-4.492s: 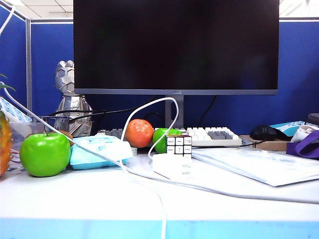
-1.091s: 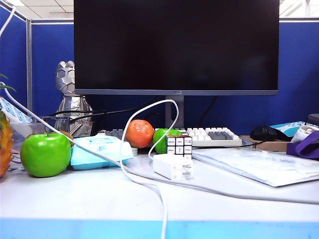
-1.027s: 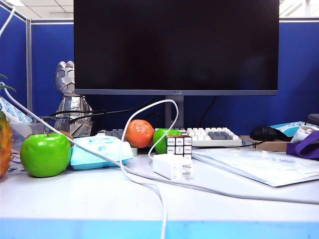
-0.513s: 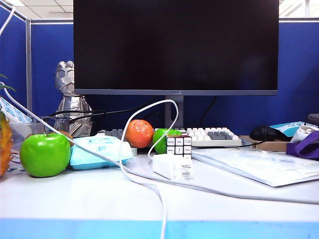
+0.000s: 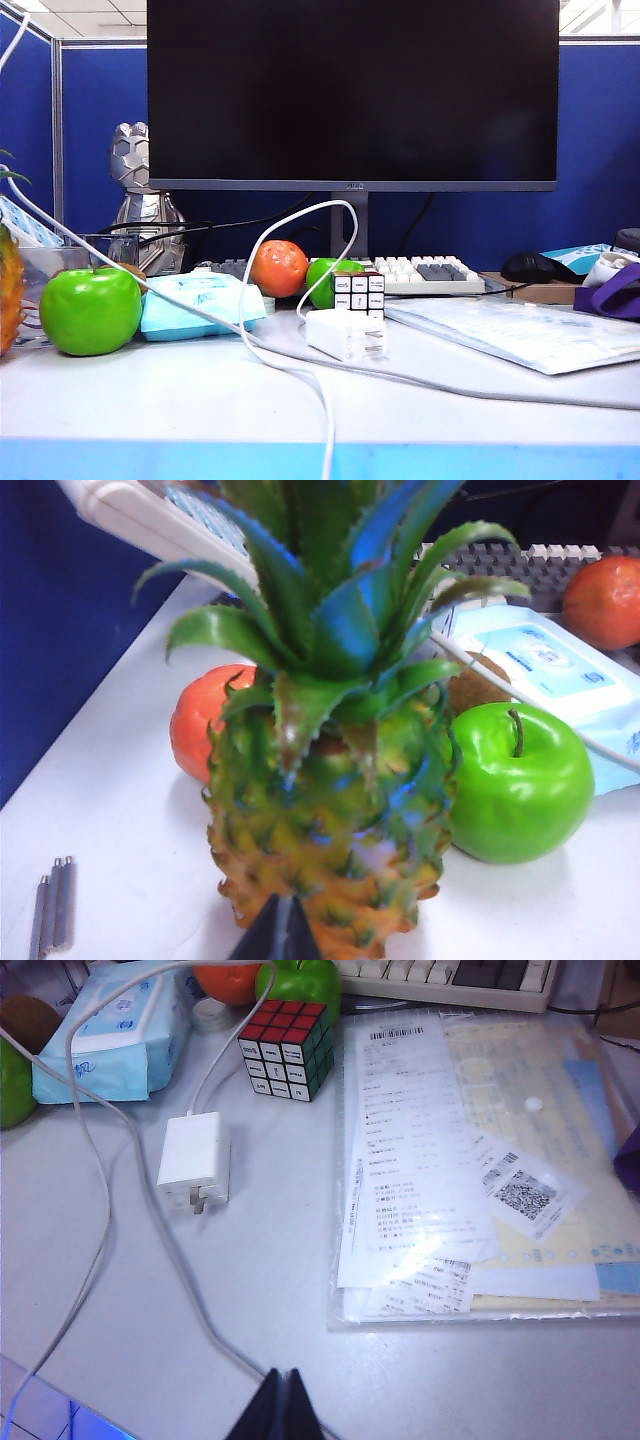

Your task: Pick up the Type-C charging cable and the charging base, insert one end of the Type-C charger into the corresponding slot on the base, and finally place the plugged-in charger back on the table.

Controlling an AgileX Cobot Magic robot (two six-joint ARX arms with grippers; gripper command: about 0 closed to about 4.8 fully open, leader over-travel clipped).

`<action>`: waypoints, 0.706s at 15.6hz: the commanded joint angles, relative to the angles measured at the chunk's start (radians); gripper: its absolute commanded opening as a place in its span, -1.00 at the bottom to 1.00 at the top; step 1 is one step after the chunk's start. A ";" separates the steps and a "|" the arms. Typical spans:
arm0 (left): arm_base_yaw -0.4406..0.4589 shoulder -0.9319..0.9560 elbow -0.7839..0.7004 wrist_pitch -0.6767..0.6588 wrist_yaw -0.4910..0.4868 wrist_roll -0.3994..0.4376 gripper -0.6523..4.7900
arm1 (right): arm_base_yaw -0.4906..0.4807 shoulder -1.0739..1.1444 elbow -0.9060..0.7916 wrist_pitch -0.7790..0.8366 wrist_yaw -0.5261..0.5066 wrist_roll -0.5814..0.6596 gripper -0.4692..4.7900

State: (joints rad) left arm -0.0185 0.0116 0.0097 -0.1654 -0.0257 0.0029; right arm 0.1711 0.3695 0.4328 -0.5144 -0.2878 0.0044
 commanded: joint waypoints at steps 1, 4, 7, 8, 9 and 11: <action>0.001 0.001 -0.002 -0.012 0.003 -0.003 -0.75 | 0.000 -0.001 0.005 0.011 -0.002 0.003 -0.84; 0.001 0.000 -0.002 -0.012 0.003 -0.003 -0.75 | -0.001 -0.022 -0.016 0.035 0.003 0.000 -0.84; 0.001 0.000 -0.002 -0.011 0.003 -0.003 -0.75 | -0.001 -0.116 -0.196 0.323 0.196 0.000 -0.84; 0.001 0.000 -0.002 -0.011 0.003 -0.003 -0.75 | -0.002 -0.201 -0.309 0.386 0.230 0.000 -0.84; 0.001 0.000 -0.002 -0.011 0.003 -0.003 -0.75 | -0.002 -0.239 -0.342 0.385 0.237 -0.001 -0.84; 0.001 0.000 -0.002 -0.011 0.003 -0.003 -0.75 | -0.002 -0.348 -0.418 0.376 0.308 -0.002 -0.84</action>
State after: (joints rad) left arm -0.0185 0.0116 0.0097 -0.1654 -0.0257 0.0029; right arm 0.1699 0.0448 0.0296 -0.1463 -0.0235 0.0029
